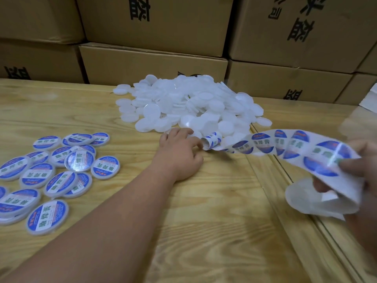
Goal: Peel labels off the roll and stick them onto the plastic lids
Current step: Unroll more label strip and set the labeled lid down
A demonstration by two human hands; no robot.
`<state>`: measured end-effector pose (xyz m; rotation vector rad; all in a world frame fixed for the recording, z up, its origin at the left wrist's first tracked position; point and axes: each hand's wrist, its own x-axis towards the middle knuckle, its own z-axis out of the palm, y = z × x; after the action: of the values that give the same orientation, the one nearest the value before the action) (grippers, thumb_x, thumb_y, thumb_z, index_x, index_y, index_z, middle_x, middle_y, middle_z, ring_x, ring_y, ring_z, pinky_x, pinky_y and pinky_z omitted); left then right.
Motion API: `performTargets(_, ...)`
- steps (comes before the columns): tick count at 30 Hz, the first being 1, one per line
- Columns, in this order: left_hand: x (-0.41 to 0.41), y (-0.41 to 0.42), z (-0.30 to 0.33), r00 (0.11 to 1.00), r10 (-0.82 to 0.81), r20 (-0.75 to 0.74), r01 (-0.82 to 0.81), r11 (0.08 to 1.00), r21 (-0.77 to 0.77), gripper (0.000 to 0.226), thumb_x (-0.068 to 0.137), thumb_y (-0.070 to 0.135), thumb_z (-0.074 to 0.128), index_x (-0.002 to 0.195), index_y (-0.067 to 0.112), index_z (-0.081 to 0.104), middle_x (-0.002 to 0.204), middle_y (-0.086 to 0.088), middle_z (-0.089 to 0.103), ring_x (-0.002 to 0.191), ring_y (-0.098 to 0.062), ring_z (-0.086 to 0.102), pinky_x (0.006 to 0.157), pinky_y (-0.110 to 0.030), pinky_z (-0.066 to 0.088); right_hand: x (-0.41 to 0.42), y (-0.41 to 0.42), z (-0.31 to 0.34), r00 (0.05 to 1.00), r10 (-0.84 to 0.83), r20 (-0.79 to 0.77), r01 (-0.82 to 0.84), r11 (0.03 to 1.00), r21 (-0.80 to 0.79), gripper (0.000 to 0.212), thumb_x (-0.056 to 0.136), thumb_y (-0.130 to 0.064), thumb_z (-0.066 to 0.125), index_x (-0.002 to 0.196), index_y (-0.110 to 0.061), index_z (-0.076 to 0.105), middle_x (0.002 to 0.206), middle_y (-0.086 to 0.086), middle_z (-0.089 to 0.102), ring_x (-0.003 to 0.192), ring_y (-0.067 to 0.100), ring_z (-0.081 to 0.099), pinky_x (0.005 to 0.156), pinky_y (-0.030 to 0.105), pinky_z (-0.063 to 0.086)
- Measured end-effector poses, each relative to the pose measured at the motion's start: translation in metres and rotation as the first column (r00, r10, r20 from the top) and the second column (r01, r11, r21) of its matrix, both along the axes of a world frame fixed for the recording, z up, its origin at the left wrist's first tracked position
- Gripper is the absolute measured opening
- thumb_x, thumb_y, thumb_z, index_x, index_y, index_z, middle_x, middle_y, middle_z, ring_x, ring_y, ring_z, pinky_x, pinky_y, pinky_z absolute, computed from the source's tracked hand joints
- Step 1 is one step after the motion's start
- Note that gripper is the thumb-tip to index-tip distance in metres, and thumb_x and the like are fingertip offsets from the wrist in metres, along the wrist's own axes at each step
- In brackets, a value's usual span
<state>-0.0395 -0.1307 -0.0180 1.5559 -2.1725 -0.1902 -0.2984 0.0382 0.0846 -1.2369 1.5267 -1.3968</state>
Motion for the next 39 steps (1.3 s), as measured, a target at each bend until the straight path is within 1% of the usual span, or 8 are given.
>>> performTargets(4,0.001,0.001,-0.001,0.996,0.069,-0.063,-0.073,0.995,-0.062,0.043,0.080,0.035,0.056,0.123,0.038,0.053,0.133,0.011,0.048,0.129,-0.019,0.037,0.107,-0.039,0.024,0.032,-0.008,-0.020,0.985,-0.014,-0.174,0.015,1.000,0.002,0.012,0.070,-0.028,0.062,0.070,-0.017,0.068,0.056,0.000,0.057,0.045,0.012,0.046,0.040,0.018,0.035)
performTargets(8,0.002,-0.002,-0.003,0.991,0.125,-0.044,-0.126,0.992,-0.022,0.053,0.087,0.039,0.053,0.139,0.042,0.047,0.149,0.013,0.042,0.139,-0.021,0.032,0.110,-0.043,0.023,0.051,-0.025,-0.038,0.984,0.084,-0.160,-0.064,0.990,0.125,0.007,0.082,-0.026,0.073,0.076,-0.028,0.075,0.062,-0.008,0.063,0.053,0.006,0.052,0.052,0.022,0.040)
performTargets(16,0.011,0.005,-0.002,0.963,0.227,-0.146,-0.241,0.966,-0.091,0.032,0.089,0.047,0.061,0.120,0.036,0.059,0.125,0.007,0.058,0.121,-0.022,0.049,0.101,-0.040,0.030,0.097,-0.050,-0.055,0.980,0.046,-0.194,-0.002,0.975,0.220,0.016,0.088,-0.021,0.063,0.074,-0.021,0.071,0.058,-0.012,0.054,0.050,0.006,0.045,0.053,0.025,0.037)
performTargets(22,0.015,0.020,0.002,0.932,0.123,-0.341,-0.182,0.972,-0.149,0.050,0.084,0.046,0.070,0.132,0.036,0.055,0.117,0.006,0.044,0.110,-0.022,0.047,0.098,-0.034,0.040,0.077,-0.013,-0.036,0.970,-0.075,-0.233,0.107,0.986,0.126,0.030,0.058,-0.046,0.050,0.077,-0.032,0.069,0.050,-0.011,0.053,0.041,0.008,0.044,0.051,0.026,0.035)
performTargets(28,0.013,0.024,0.002,0.967,0.131,-0.220,-0.156,0.983,-0.101,0.059,0.076,0.070,0.069,0.129,0.045,0.056,0.115,0.010,0.038,0.115,-0.016,0.037,0.101,-0.028,0.026,0.014,0.020,-0.025,0.872,-0.102,-0.479,0.232,0.947,0.221,0.018,0.082,-0.033,0.059,0.097,-0.041,0.066,0.070,-0.007,0.069,0.060,0.010,0.063,0.064,0.036,0.047)
performTargets(32,0.013,0.031,0.001,0.959,0.105,-0.262,-0.142,0.982,-0.127,0.038,0.084,0.060,0.069,0.116,0.040,0.063,0.110,0.009,0.037,0.110,-0.018,0.039,0.097,-0.024,0.024,0.013,0.019,0.001,0.835,-0.281,-0.472,0.301,0.953,-0.034,0.033,0.072,-0.051,0.049,0.101,-0.045,0.065,0.087,-0.030,0.066,0.077,0.002,0.063,0.067,0.035,0.048)
performTargets(36,0.012,0.048,0.002,0.951,0.096,-0.295,-0.137,0.983,-0.123,0.028,0.088,0.048,0.070,0.108,0.029,0.063,0.114,0.008,0.045,0.111,-0.019,0.043,0.094,-0.027,0.035,0.046,-0.025,0.021,0.776,-0.203,-0.597,0.107,0.975,-0.193,0.018,0.083,-0.053,0.054,0.093,-0.045,0.066,0.091,-0.026,0.066,0.080,-0.011,0.059,0.061,0.023,0.043)
performTargets(39,0.008,0.065,0.001,0.940,0.082,-0.330,-0.133,0.982,-0.135,0.020,0.091,0.037,0.067,0.107,0.028,0.059,0.114,0.008,0.051,0.109,-0.020,0.048,0.090,-0.029,0.038,0.075,-0.081,0.009,0.608,0.075,-0.790,-0.113,0.994,0.007,0.025,0.090,-0.050,0.061,0.113,-0.042,0.065,0.112,-0.020,0.062,0.093,-0.002,0.060,0.069,0.024,0.042)
